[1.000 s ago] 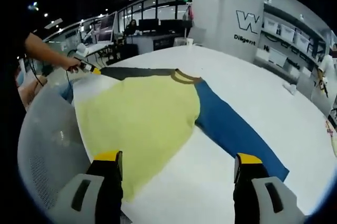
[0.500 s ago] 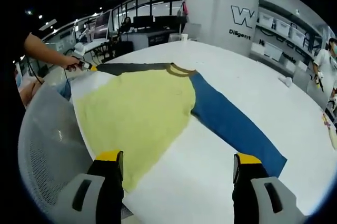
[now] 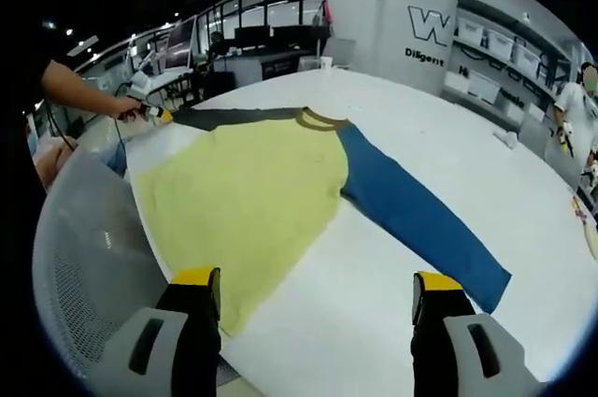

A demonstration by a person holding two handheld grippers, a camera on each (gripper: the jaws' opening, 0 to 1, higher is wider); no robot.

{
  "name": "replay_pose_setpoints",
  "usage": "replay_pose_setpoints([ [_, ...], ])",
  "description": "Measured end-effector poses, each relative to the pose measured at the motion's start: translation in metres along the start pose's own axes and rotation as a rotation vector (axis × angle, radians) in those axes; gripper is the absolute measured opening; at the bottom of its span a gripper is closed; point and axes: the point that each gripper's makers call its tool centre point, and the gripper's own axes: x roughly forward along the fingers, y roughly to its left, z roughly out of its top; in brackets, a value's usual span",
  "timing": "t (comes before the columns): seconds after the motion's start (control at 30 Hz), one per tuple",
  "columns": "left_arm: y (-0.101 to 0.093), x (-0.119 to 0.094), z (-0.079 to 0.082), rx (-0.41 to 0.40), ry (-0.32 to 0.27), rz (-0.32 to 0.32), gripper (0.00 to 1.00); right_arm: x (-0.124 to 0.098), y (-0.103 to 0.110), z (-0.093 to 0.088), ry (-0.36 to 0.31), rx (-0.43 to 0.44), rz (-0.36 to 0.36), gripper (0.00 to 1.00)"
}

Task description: Fold the garment on the visible template until the final outline fits inside the template.

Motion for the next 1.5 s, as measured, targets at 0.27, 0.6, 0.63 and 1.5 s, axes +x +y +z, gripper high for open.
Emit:
replay_pose_setpoints([
  [0.27, -0.012, -0.012, 0.035, 0.051, -0.080, -0.037, 0.01, 0.006, 0.005, 0.001, -0.009, 0.004, 0.017, 0.82],
  [0.6, -0.053, -0.028, 0.090, 0.112, -0.178, -0.121, 0.01, 0.011, 0.007, 0.005, -0.041, 0.018, 0.034, 0.81],
  [0.63, -0.057, -0.029, 0.094, 0.118, -0.184, -0.127, 0.01, 0.011, 0.007, 0.005, -0.044, 0.018, 0.036, 0.81],
  [1.5, -0.188, -0.082, 0.231, 0.197, -0.386, -0.340, 0.01, -0.006, 0.001, 0.007, -0.126, 0.043, 0.023, 0.80],
])
